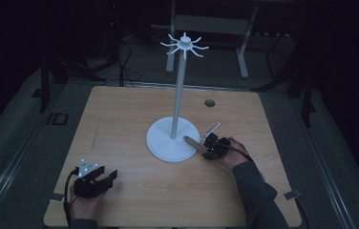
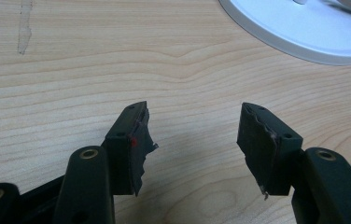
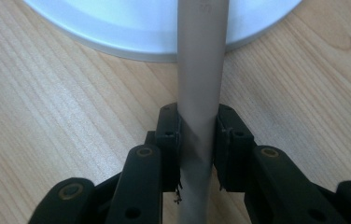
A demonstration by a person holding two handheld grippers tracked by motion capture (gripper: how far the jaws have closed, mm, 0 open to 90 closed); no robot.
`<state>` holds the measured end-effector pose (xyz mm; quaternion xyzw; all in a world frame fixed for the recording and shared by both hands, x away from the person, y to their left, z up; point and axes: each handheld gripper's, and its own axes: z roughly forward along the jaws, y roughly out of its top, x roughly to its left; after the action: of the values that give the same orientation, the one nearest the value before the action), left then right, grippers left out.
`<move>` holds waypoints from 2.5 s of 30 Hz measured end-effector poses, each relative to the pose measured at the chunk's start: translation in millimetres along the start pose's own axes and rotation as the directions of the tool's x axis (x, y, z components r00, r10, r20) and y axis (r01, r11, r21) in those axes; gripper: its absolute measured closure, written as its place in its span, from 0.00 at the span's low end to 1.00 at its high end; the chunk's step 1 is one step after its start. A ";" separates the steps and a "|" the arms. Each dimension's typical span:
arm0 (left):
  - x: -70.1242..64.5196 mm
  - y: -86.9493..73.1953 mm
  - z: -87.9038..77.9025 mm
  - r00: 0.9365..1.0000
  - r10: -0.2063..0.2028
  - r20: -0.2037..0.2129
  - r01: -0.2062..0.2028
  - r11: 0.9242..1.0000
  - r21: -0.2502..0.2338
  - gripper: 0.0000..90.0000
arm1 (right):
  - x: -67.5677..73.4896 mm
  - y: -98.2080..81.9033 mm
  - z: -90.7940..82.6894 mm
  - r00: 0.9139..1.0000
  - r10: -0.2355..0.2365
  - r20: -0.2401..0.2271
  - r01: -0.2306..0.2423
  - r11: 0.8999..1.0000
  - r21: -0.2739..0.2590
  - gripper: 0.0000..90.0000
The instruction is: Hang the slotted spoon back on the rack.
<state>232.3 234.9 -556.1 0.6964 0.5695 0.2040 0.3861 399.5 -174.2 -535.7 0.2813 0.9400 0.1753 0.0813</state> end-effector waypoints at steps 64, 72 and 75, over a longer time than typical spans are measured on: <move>-0.7 0.2 0.3 1.000 0.005 -0.002 -0.005 1.000 -0.001 0.49 | 29.0 14.2 -113.9 0.996 0.036 0.085 0.022 0.802 -0.597 0.82; -0.6 0.2 0.2 1.000 0.004 -0.002 -0.004 1.000 0.000 0.49 | 30.9 15.4 -121.2 0.995 0.054 0.081 0.011 0.766 -0.642 0.82; -0.6 0.2 0.2 1.000 0.003 -0.002 -0.003 1.000 0.000 0.49 | 30.7 15.2 -122.9 0.995 0.062 0.077 0.003 0.758 -0.652 0.82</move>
<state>232.4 234.2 -555.9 0.6973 0.5686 0.2051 0.3853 350.7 -180.2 -417.9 0.2582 0.8110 0.4790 0.2151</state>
